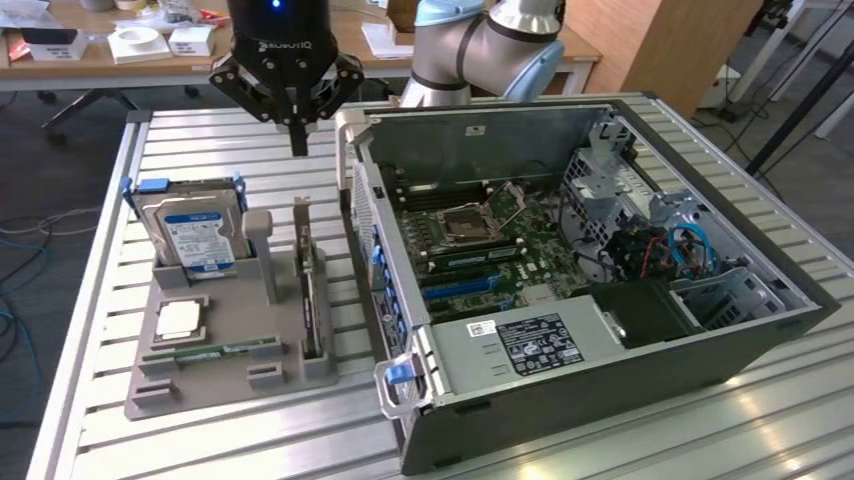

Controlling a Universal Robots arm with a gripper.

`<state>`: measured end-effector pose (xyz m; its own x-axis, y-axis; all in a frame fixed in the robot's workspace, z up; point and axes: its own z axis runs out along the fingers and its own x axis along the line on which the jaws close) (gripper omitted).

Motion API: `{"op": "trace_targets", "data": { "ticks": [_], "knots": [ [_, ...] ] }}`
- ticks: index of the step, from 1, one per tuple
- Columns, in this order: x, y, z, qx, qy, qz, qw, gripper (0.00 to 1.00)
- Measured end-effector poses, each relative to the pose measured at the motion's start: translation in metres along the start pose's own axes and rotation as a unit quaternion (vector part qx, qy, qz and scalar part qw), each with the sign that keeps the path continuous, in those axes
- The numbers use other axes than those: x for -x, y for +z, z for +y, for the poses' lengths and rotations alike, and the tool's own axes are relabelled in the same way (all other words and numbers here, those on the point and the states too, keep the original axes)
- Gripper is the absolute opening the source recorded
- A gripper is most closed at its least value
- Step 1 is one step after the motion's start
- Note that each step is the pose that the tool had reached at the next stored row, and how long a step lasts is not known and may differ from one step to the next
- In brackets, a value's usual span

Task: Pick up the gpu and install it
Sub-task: 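Reach for the gpu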

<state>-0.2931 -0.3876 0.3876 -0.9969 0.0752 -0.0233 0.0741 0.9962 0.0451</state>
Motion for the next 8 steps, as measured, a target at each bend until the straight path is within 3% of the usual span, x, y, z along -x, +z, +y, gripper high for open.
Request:
{"op": "trace_targets", "data": {
  "ticks": [8],
  "knots": [
    [-0.0005,-0.0002,-0.0037,0.0,0.0,0.0,1.0,0.1]
  ]
}}
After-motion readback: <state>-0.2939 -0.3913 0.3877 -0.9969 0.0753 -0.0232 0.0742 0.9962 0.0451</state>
